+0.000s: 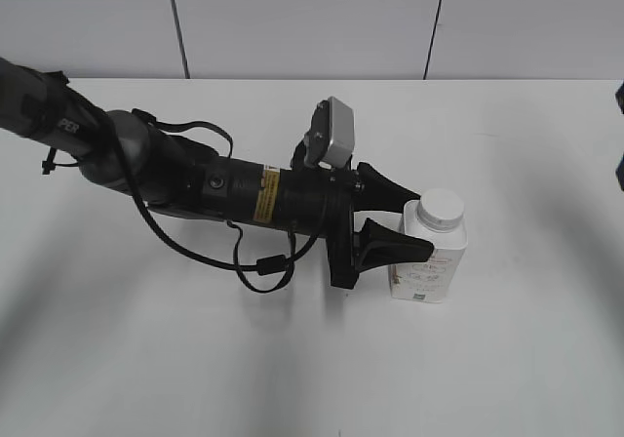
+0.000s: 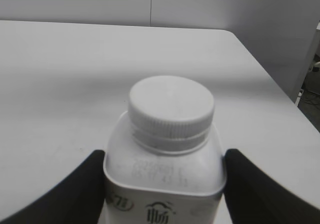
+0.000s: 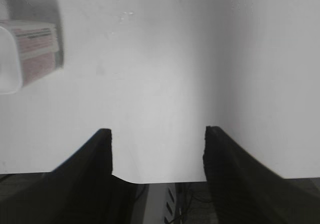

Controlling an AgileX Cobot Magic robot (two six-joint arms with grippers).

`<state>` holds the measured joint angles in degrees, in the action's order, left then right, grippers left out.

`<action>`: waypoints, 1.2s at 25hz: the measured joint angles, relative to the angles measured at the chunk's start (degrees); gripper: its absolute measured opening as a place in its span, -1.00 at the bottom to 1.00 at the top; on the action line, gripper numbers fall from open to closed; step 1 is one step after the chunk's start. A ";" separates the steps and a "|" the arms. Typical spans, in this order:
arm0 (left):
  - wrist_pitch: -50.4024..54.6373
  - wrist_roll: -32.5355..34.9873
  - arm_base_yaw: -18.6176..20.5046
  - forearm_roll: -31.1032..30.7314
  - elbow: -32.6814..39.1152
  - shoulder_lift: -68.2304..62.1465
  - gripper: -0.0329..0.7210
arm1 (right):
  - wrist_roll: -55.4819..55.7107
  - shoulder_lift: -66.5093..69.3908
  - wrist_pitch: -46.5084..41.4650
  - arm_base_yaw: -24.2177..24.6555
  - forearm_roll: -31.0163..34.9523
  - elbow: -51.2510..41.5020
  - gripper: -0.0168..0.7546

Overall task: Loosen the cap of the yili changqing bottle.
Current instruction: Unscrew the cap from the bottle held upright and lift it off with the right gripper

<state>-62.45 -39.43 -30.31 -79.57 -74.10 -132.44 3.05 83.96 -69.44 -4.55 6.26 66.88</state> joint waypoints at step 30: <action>-0.06 0.00 0.00 0.00 0.00 0.00 0.25 | 10.61 21.90 0.40 -23.17 0.81 16.54 0.27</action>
<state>-62.51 -39.43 -30.31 -79.57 -74.10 -132.44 13.66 105.86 -69.04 -27.72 7.07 83.42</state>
